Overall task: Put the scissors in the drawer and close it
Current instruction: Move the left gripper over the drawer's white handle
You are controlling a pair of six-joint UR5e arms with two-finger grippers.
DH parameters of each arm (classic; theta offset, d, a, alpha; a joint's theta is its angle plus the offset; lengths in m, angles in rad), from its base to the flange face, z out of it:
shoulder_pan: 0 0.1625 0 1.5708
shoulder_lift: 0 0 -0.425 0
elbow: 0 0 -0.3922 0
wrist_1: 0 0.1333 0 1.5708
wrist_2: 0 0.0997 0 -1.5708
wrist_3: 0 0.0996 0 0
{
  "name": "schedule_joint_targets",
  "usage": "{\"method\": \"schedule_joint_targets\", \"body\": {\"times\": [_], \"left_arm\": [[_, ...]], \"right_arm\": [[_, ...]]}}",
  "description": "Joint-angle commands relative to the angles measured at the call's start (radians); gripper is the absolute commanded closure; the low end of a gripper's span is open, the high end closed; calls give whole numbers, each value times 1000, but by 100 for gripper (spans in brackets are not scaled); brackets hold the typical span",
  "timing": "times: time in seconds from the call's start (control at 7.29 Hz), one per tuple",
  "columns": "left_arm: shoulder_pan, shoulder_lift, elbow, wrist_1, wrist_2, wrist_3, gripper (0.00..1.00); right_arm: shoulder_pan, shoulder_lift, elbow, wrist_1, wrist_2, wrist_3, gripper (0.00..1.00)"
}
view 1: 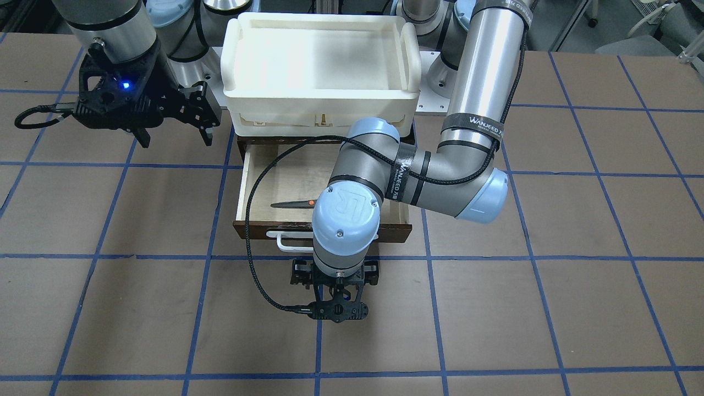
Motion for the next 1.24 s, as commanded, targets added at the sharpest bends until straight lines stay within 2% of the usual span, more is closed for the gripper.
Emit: {"method": "schedule_joint_targets", "body": {"times": [0.0, 0.55, 0.69, 1.1], "left_arm": [[0, -5, 4, -78, -12, 24, 0], [0, -42, 15, -86, -68, 46, 0], [0, -42, 16, -104, -100, 25, 0], [3, -22, 16, -203, -98, 8, 0]], "right_arm": [[-1, -1, 0, 0, 0, 0, 0], [-1, -4, 0, -1, -2, 0, 0], [-1, -4, 0, -3, 0, 0, 0], [-1, -4, 0, -4, 0, 0, 0]]}}
